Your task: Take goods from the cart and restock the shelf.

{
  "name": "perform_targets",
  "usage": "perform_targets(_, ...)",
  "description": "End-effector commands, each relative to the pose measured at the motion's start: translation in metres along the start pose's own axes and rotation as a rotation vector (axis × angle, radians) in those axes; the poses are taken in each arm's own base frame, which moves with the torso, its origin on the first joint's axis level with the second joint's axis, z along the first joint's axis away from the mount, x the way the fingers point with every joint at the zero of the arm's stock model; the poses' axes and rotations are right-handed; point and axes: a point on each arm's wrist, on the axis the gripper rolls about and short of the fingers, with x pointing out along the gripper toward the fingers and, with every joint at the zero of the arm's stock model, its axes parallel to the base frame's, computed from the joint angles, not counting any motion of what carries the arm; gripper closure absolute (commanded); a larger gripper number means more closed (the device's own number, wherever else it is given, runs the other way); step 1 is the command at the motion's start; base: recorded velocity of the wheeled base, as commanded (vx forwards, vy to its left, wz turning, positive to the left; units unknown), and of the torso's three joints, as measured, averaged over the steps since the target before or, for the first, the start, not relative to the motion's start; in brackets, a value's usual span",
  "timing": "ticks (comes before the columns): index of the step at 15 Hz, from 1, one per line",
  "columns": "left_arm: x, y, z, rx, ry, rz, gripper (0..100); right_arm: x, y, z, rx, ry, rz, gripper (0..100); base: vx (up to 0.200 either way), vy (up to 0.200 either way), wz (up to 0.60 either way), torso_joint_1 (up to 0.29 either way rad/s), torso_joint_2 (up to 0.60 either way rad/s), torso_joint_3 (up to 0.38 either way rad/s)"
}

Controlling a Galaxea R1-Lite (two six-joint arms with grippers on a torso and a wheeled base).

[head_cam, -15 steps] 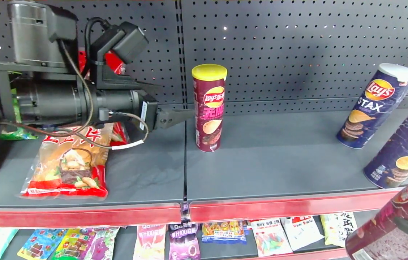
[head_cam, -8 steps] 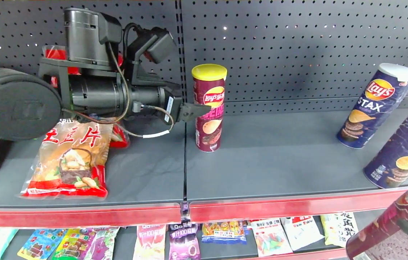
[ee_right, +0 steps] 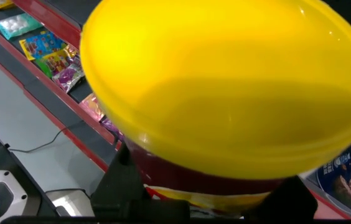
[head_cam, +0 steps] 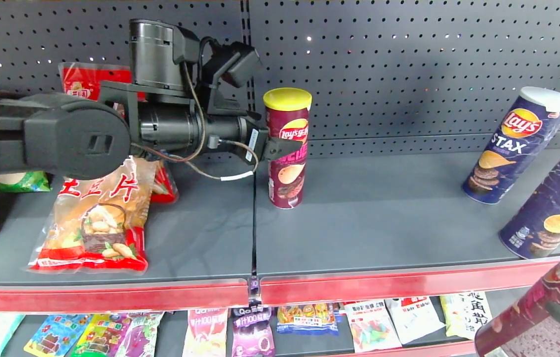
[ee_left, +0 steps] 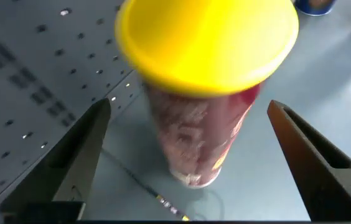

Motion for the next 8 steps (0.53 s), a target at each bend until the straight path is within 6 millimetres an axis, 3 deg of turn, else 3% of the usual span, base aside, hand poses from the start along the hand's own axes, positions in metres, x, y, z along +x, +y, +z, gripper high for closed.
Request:
perform_targets(1,0.011,-0.004,-0.001,0.003,0.005,-0.007,0,0.000,0.000,0.000,0.000,0.001,-0.001,100,0.000,0.000,0.00,0.000,0.00,0.000)
perform_targets(7,0.027,0.000,-0.002,0.004,0.001,-0.001,0,-0.001,0.000,-0.003,0.004,0.005,-0.015,100,0.000,0.000,0.00,0.000,0.00,0.000)
perform_targets(8,0.029,0.000,-0.003,0.005,0.003,-0.006,100,-0.001,0.000,-0.003,0.004,0.005,-0.015,100,0.000,0.000,0.00,0.000,0.00,0.000)
